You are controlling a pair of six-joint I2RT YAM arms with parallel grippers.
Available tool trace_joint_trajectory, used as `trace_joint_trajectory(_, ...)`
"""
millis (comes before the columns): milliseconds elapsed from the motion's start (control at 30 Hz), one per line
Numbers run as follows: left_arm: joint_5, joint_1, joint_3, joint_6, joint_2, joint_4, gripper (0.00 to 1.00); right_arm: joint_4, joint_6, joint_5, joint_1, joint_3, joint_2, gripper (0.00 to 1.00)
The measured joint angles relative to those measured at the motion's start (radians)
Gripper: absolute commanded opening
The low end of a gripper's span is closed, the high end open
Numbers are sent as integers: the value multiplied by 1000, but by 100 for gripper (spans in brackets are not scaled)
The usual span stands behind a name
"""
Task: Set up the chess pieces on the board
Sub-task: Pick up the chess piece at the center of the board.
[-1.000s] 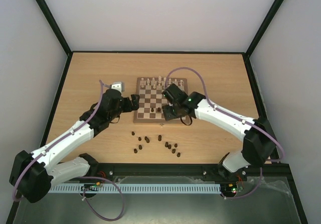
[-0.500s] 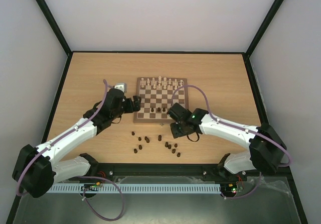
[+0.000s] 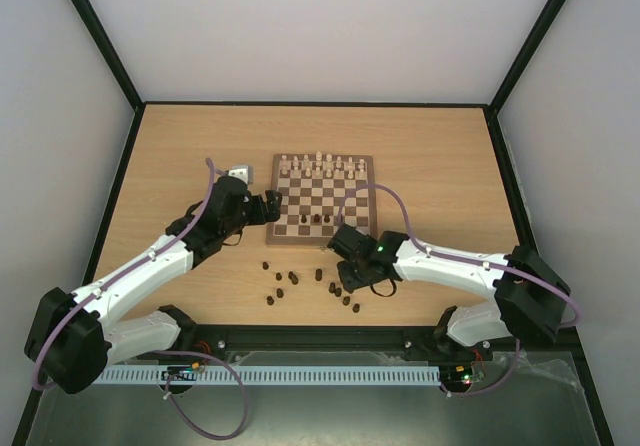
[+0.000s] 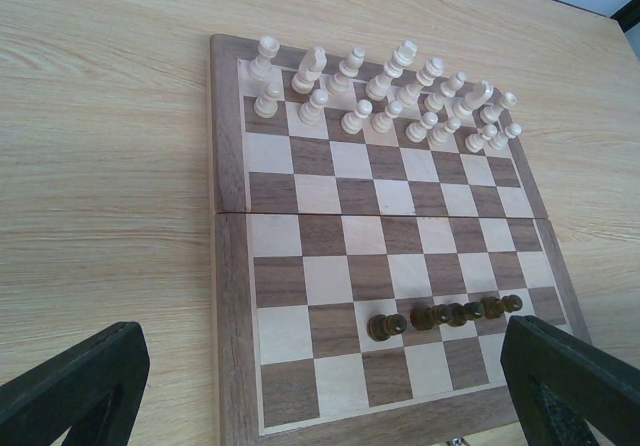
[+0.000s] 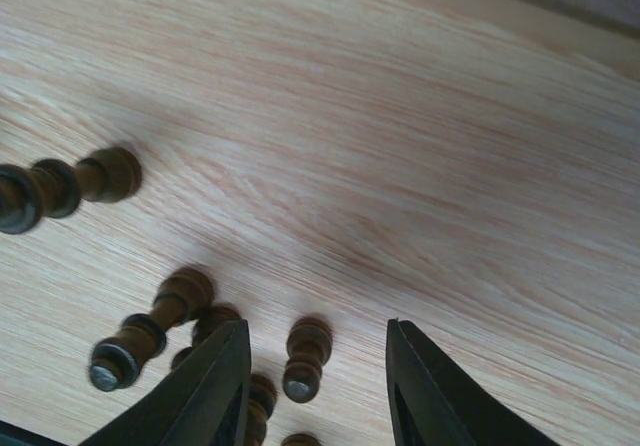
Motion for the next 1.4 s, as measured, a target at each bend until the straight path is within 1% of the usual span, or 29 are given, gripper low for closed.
trace_joint_trajectory(300,6,0,0,0,0,9,99,9,48,-1,23,-56,0,35)
trace_joint_trajectory(367,8,0,0,0,0,11,99,10,55,-1,27,-59,0,35)
trace_joint_trajectory(533,10,0,0,0,0,13,100,18,65,-1,36,-61,0,31)
trace_joint_trajectory(900,11,0,0,0,0,13,100,21,80,0,56,-63,0,29)
trace_joint_trajectory(1000,11,0,0,0,0,14,100,21,85,0,60,-64,1,25)
trace_joint_trajectory(1133,11,0,0,0,0,14,100,21,89,2,62,-64,5,24)
trace_joint_trajectory(1400,11,0,0,0,0,14,100,21,89,3,63,-66,18,17)
